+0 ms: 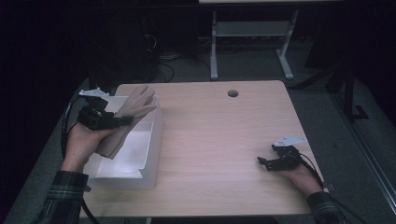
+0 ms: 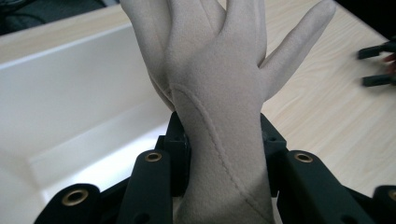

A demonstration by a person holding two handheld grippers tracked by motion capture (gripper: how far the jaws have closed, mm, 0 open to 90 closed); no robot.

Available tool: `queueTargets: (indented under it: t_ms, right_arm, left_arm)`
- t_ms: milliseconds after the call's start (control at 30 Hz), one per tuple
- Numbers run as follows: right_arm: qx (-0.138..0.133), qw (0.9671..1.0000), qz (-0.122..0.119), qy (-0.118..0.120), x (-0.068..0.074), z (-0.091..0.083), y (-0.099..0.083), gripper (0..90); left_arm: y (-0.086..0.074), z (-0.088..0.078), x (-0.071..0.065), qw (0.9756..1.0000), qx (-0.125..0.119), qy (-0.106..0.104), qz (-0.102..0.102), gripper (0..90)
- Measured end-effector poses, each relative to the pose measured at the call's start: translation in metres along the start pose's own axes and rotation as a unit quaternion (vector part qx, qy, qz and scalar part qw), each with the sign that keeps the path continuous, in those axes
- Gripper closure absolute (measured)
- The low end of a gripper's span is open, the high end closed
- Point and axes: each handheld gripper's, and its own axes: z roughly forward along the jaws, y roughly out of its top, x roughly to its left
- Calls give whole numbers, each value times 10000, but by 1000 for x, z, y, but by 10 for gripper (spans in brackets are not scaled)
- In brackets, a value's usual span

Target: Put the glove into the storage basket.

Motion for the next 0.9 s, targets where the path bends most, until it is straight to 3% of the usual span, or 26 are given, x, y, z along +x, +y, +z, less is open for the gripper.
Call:
queueTargets:
  t_ms: [367, 600, 900]
  right_arm:
    - [-10, 10000, 0, 1, 0, 0, 0, 163]
    - [-7, 10000, 4, 1, 0, 0, 0, 162]
    - [6, 10000, -22, 29, 0, 0, 0, 161]
  left_arm:
    - [-32, 22, 24, 9984, 219, 410, -315, 648]
    - [-45, 46, 27, 9968, 464, 567, -316, 648]
    - [-61, 76, 30, 9955, 696, 527, -356, 645]
